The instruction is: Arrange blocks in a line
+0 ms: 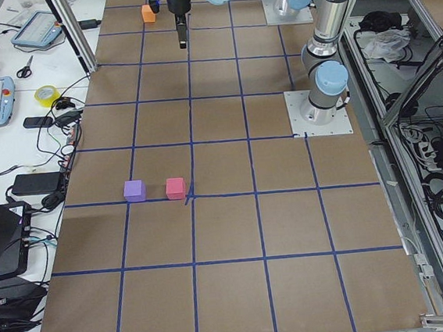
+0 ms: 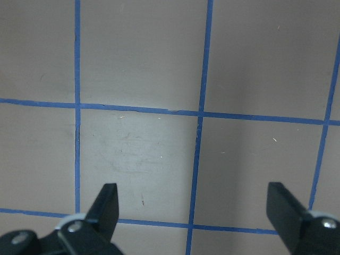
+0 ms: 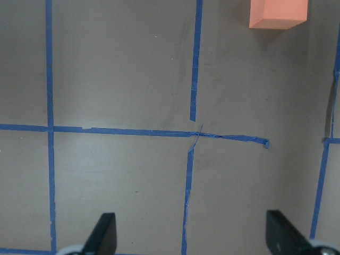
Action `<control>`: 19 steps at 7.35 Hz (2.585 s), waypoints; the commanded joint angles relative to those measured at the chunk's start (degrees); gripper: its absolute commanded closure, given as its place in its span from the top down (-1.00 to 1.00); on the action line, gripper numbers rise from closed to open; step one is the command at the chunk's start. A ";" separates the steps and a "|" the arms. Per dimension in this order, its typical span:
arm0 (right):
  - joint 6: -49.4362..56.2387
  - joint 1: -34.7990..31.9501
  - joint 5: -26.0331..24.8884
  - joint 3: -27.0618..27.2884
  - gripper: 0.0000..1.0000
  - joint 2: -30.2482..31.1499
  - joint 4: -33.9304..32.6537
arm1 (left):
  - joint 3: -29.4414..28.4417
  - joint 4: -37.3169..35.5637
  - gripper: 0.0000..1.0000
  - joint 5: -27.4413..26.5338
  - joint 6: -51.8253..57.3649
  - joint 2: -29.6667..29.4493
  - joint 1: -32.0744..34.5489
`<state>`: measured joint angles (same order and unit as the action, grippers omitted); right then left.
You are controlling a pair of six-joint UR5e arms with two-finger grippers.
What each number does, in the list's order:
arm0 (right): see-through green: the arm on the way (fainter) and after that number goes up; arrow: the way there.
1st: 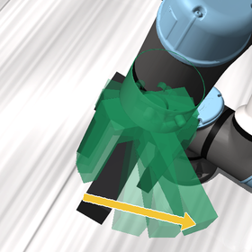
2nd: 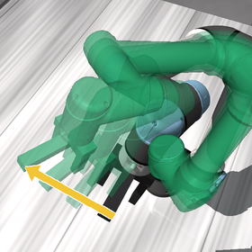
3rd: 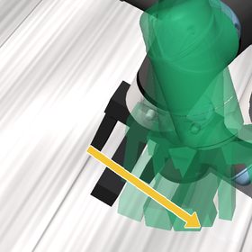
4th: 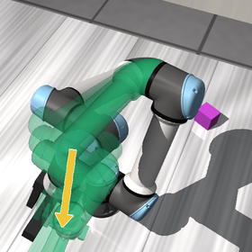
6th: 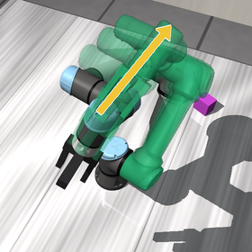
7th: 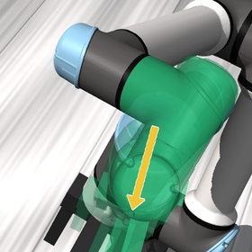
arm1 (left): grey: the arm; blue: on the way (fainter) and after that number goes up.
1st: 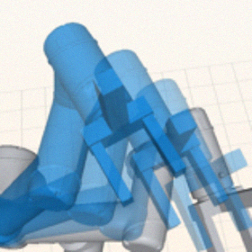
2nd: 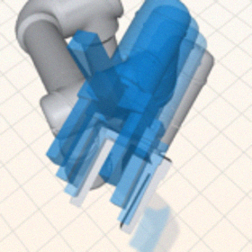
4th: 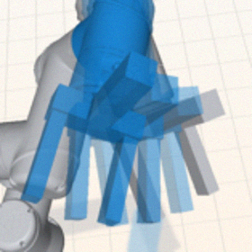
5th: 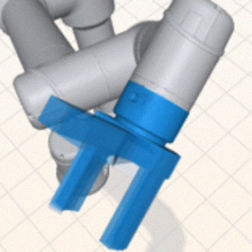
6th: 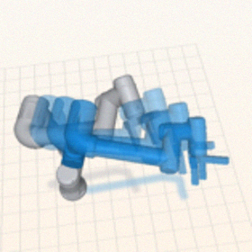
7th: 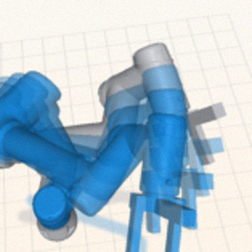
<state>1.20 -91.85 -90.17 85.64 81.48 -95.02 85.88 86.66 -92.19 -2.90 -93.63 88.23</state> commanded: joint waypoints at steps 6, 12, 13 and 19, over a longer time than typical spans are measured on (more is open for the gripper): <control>0.38 0.44 -0.36 0.14 1.00 -2.38 -6.49 | 0.07 -0.35 1.00 0.26 -0.10 -0.15 0.19; 11.48 7.89 -2.56 0.14 1.00 -13.87 -22.35 | 0.07 -0.35 1.00 0.26 0.26 -0.77 0.36; 13.63 8.52 -2.56 0.14 1.00 -16.24 -26.75 | 0.07 -0.35 1.00 0.26 0.00 -0.85 0.36; 17.70 10.46 -1.77 0.05 1.00 -27.68 -42.07 | -0.01 -0.44 1.00 0.26 0.52 -0.85 0.36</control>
<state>18.74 -81.47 -91.98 85.73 55.69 -134.69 85.95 86.25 -91.93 -2.51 -94.41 88.59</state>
